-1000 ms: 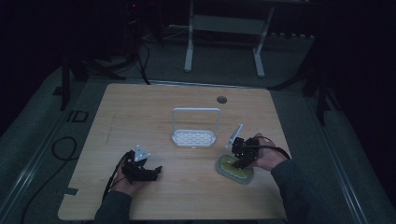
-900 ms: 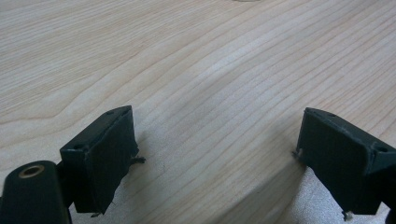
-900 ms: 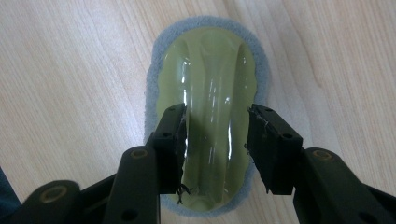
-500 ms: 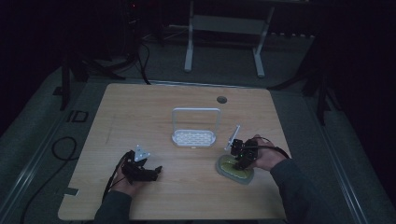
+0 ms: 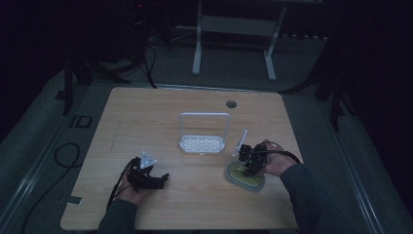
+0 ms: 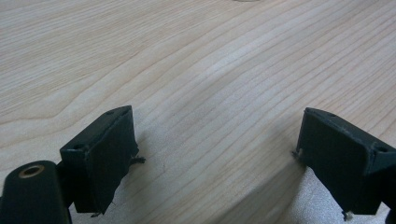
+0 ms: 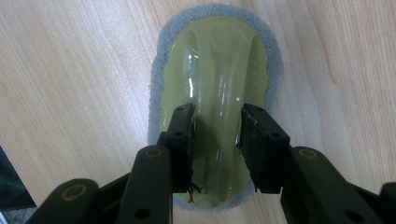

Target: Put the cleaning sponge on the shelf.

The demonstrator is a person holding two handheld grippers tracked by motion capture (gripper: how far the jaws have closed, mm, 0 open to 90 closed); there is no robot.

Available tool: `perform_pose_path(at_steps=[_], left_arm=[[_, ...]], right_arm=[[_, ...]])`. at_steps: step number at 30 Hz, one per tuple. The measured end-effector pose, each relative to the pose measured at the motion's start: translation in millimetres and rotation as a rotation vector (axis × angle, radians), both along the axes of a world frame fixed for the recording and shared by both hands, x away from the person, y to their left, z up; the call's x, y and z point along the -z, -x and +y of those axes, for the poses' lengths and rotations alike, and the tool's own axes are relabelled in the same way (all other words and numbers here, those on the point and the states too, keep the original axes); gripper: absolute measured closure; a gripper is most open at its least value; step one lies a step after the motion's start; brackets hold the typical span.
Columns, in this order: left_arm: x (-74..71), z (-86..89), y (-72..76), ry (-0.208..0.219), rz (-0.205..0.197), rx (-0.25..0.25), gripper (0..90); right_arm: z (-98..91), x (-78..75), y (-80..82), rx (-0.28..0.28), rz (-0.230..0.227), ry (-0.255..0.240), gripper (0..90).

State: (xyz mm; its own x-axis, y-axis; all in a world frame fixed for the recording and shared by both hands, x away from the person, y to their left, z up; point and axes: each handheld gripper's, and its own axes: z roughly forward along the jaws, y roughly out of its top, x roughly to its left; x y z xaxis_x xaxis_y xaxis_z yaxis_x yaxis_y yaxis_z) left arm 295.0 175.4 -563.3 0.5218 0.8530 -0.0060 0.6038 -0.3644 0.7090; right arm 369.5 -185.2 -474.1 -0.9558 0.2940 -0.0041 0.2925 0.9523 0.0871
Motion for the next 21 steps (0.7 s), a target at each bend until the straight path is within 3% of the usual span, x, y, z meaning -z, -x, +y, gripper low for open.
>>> perform_pose_path(at_steps=[21], left_arm=[[0.0,0.0,0.0,0.000,0.000,0.000,11.8]], right_arm=[[4.5,-0.1,-3.5,-0.013,0.018,0.058,71.1]])
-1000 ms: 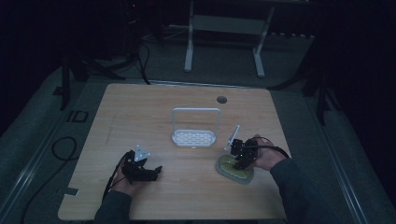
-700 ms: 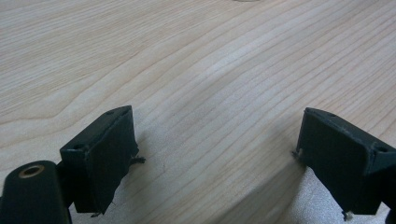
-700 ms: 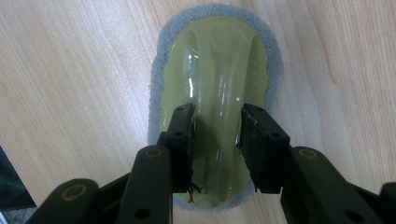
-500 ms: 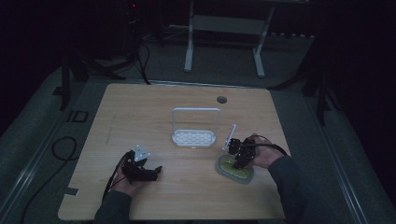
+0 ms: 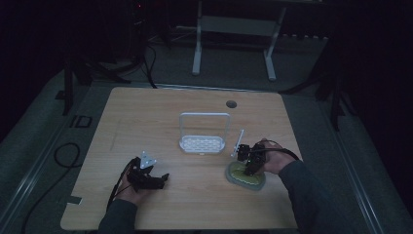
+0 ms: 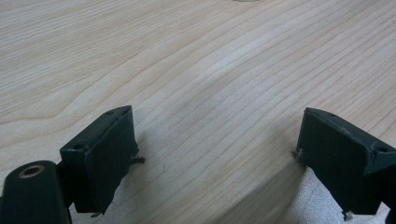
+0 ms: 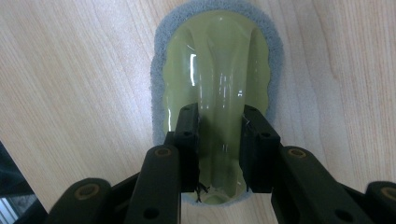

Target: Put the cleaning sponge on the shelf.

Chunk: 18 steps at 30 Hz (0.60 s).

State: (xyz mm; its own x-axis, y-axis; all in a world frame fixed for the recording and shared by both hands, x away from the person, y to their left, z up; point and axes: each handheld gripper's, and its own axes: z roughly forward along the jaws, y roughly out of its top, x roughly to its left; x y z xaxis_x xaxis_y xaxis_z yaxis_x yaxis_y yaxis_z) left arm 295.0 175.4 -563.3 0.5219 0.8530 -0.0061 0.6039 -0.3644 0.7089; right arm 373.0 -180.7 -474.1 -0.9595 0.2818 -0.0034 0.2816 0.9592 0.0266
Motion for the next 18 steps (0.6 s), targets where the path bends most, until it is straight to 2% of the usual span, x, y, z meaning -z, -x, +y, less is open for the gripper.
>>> perform_pose_path(at_steps=[8,11,18], left_arm=[[0.0,0.1,-0.1,-0.001,-0.001,0.001,11.8],[-0.1,0.1,0.0,-0.002,-0.001,0.001,11.8],[0.0,0.0,0.0,0.000,-0.001,0.000,11.8]], right_arm=[[5.5,-3.7,3.6,-0.040,-0.056,0.011,71.5],[10.1,-8.3,3.8,-0.059,-0.082,-0.005,71.5],[19.4,-11.5,4.2,-0.084,-0.117,-0.006,71.6]])
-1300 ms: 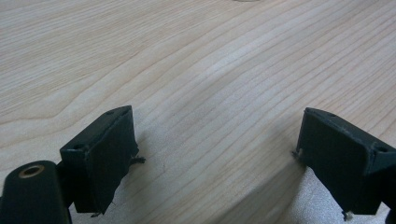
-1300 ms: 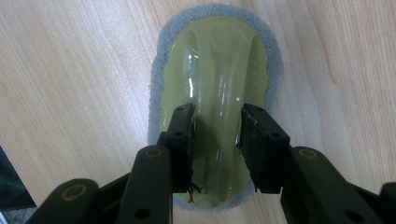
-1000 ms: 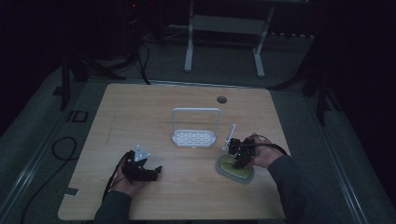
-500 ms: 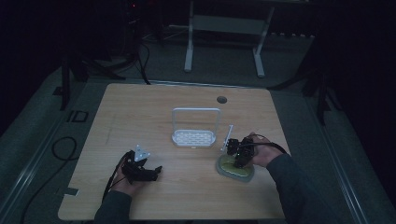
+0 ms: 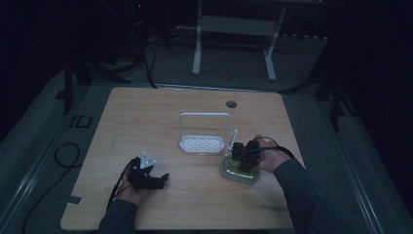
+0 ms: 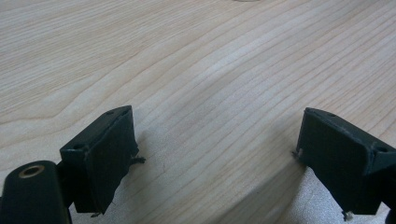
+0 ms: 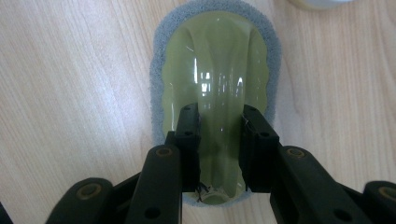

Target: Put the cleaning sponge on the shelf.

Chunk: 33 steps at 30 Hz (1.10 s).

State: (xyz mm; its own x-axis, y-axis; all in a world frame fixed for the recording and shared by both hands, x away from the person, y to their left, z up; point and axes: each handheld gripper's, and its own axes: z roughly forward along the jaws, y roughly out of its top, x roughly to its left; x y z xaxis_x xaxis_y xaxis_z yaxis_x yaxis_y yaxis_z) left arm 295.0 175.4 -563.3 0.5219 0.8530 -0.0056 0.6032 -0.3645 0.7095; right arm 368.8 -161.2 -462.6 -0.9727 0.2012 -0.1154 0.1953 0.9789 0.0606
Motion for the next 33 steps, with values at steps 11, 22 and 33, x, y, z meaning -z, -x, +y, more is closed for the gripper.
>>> perform_pose_path(at_steps=[11,22,33], left_arm=[[0.0,0.0,0.0,0.000,0.000,-0.001,11.8],[0.1,-0.1,0.0,0.002,0.000,-0.001,11.8],[0.1,-0.2,0.0,0.002,-0.001,-0.002,11.8]], right_arm=[[8.3,-8.5,-1.4,-0.033,-0.039,-0.009,71.7],[24.8,-17.1,-5.8,-0.078,-0.072,-0.031,71.6],[41.0,-22.4,-8.7,-0.115,-0.100,-0.047,71.7]])
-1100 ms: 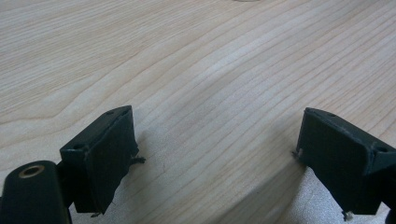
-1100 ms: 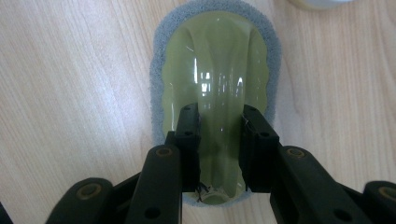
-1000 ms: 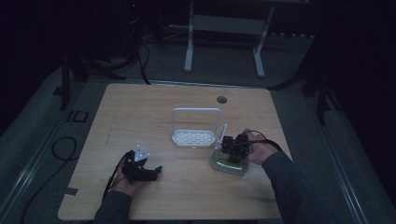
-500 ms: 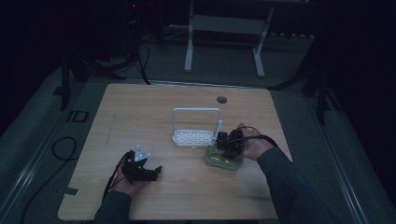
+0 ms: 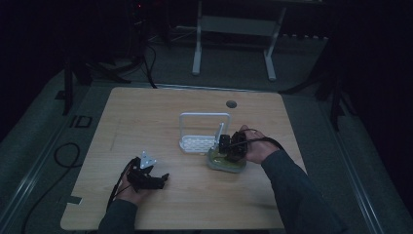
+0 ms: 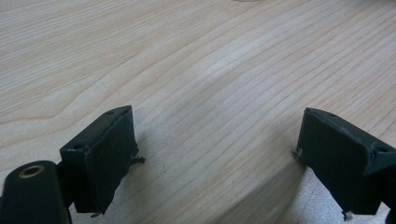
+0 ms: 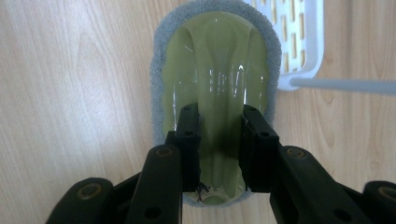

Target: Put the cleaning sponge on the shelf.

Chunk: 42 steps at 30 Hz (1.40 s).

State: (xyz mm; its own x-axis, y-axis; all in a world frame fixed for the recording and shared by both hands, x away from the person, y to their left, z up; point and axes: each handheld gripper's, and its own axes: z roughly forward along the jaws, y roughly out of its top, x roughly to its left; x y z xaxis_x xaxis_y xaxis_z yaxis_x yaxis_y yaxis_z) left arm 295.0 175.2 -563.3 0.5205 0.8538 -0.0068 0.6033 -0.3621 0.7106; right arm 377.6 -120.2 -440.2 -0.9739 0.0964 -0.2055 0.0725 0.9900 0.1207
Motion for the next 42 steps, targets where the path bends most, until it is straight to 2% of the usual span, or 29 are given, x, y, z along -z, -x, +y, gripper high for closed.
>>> perform_pose_path(at_steps=[12,31,39,42], left_arm=[[0.0,-0.1,0.0,0.000,0.000,0.000,11.8],[0.0,-0.2,-0.2,-0.001,-0.001,0.001,11.8],[0.0,-0.2,-0.2,-0.001,-0.001,0.001,11.8],[0.0,-0.2,-0.2,-0.001,-0.001,0.001,11.8]], right_arm=[[14.3,-6.2,-3.2,-0.035,-0.024,-0.041,71.8],[29.6,-9.8,-9.5,-0.057,-0.063,-0.042,71.8],[36.7,-13.0,-13.5,-0.069,-0.086,-0.054,71.9],[39.8,-14.0,-14.4,-0.077,-0.108,-0.050,71.9]])
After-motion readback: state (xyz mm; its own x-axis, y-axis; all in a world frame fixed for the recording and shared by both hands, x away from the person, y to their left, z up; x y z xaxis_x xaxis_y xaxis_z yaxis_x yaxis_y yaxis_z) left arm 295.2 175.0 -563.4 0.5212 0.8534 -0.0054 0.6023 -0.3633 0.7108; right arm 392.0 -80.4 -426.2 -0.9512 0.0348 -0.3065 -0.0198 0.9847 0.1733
